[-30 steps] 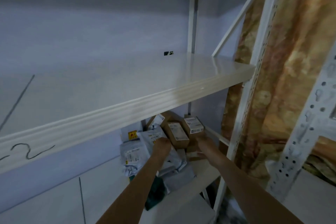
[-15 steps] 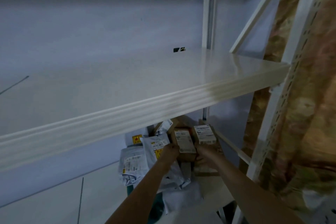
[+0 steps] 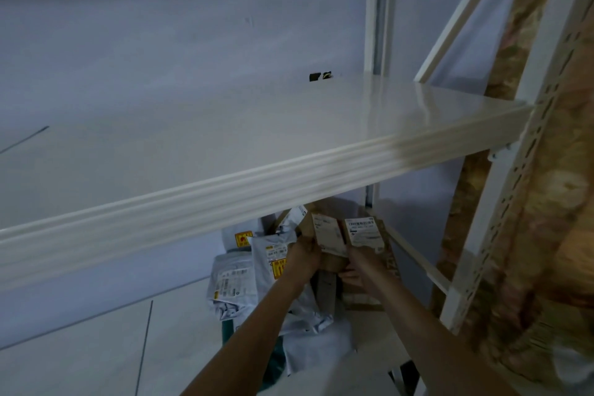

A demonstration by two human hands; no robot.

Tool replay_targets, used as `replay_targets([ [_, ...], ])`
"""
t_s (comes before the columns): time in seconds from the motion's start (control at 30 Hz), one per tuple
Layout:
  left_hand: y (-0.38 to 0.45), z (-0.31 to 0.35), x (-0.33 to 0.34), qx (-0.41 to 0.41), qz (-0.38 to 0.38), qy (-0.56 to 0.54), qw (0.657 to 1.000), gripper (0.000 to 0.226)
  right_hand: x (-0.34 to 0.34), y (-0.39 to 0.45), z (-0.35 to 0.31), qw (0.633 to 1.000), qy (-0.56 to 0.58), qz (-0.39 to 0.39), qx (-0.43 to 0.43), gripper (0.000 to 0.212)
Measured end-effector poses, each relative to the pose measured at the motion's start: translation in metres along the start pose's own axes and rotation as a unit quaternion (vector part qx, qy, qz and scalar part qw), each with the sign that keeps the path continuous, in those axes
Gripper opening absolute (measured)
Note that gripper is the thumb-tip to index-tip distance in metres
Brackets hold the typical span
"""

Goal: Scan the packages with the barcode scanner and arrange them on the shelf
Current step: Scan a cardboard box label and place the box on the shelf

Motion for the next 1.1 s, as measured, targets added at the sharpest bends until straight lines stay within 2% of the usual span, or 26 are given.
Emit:
replay_targets([
  [0.1,-0.002,-0.003,-0.01,-0.002,0.041,-0.037,0.998,0.025,0.002,-0.001,-0.004,1.0,0.012,-0.001,-0.005,0.03],
  [0.17,-0.006,-0.012,-0.018,-0.041,0.072,-0.077,0.994,0.019,0.004,0.0,-0.005,1.0,0.024,0.001,-0.002,0.026],
  [0.23,-0.012,-0.019,-0.027,-0.081,0.082,-0.168,0.979,0.019,0.007,0.002,-0.008,1.0,0.023,0.01,-0.009,0.029],
  [0.3,-0.022,-0.023,-0.034,-0.109,0.047,-0.28,0.953,0.029,0.014,0.002,-0.013,1.0,0.014,0.002,-0.027,0.032],
  [0.37,-0.033,-0.026,-0.043,-0.122,-0.006,-0.32,0.94,0.045,0.026,-0.002,-0.018,0.998,0.015,-0.034,-0.042,0.033],
  [0.47,-0.053,-0.033,-0.054,-0.137,-0.05,-0.318,0.937,0.053,0.054,-0.006,-0.017,0.994,0.027,-0.095,-0.043,0.038],
  [0.63,-0.081,-0.051,-0.081,-0.149,-0.07,-0.302,0.939,0.051,0.108,-0.033,-0.001,0.979,-0.01,-0.188,-0.078,0.041],
  [0.77,-0.109,-0.064,-0.12,-0.128,-0.042,-0.292,0.947,0.055,0.16,-0.069,0.009,0.96,-0.005,-0.265,-0.093,0.035],
  [0.93,-0.159,-0.086,-0.195,-0.106,0.007,-0.279,0.954,0.061,0.234,-0.111,0.016,0.948,-0.039,-0.299,-0.1,0.041],
  [1.1,-0.232,-0.129,-0.282,-0.106,0.076,-0.24,0.962,0.051,0.327,-0.165,0.04,0.94,-0.048,-0.318,-0.111,0.045],
])
Point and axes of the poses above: each hand's wrist, its own y-axis towards the middle knuckle, its own x-axis out of the palm, z = x × y, the point moved 7 cm from there along y, towards the middle knuckle, and after that the axes turned 3 degrees about -z, right-handed, at the moved point
